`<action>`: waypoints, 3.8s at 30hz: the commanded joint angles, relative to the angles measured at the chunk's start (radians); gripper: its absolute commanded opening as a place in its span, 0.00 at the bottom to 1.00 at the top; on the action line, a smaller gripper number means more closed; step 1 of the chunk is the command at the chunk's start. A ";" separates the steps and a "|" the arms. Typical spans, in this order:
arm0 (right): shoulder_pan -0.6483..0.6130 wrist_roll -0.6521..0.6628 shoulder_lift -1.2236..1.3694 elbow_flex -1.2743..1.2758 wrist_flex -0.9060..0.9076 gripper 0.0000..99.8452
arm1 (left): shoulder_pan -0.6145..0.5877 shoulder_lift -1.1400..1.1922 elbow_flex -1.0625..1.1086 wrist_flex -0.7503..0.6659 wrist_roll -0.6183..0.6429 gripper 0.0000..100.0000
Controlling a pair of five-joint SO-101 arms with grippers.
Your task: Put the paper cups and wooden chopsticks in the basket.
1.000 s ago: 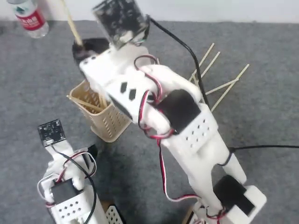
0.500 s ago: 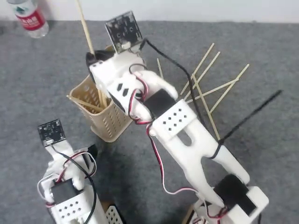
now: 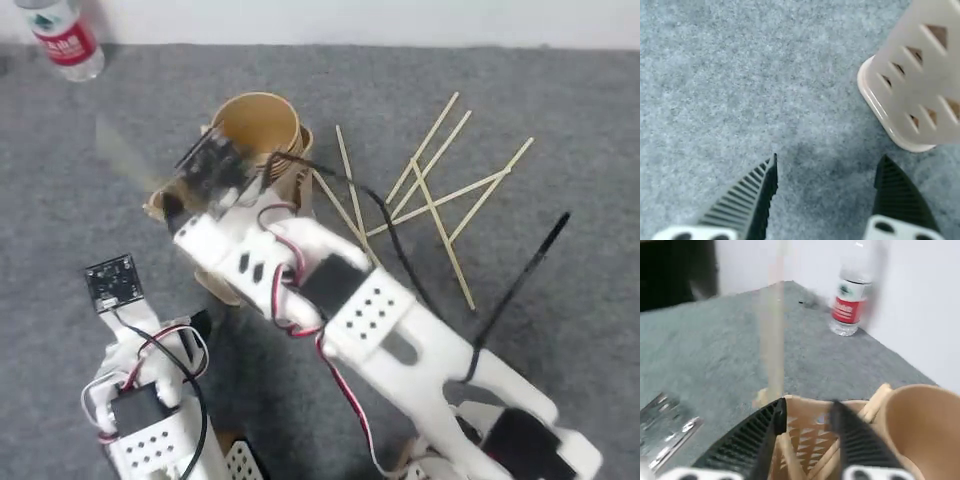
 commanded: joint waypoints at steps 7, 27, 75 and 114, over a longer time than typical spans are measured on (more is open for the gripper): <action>0.191 0.058 -0.269 -0.101 0.163 0.14 | 0.015 -0.077 -0.004 0.000 0.012 0.30; 0.871 0.190 0.326 -0.292 0.573 0.13 | 0.015 -0.077 -0.004 -0.002 0.012 0.30; 0.407 0.169 0.355 -1.250 1.059 0.01 | 0.015 -0.077 -0.004 -0.002 0.011 0.30; 0.001 -0.103 0.530 -1.215 0.604 0.19 | 0.017 -0.077 -0.004 -0.002 0.009 0.30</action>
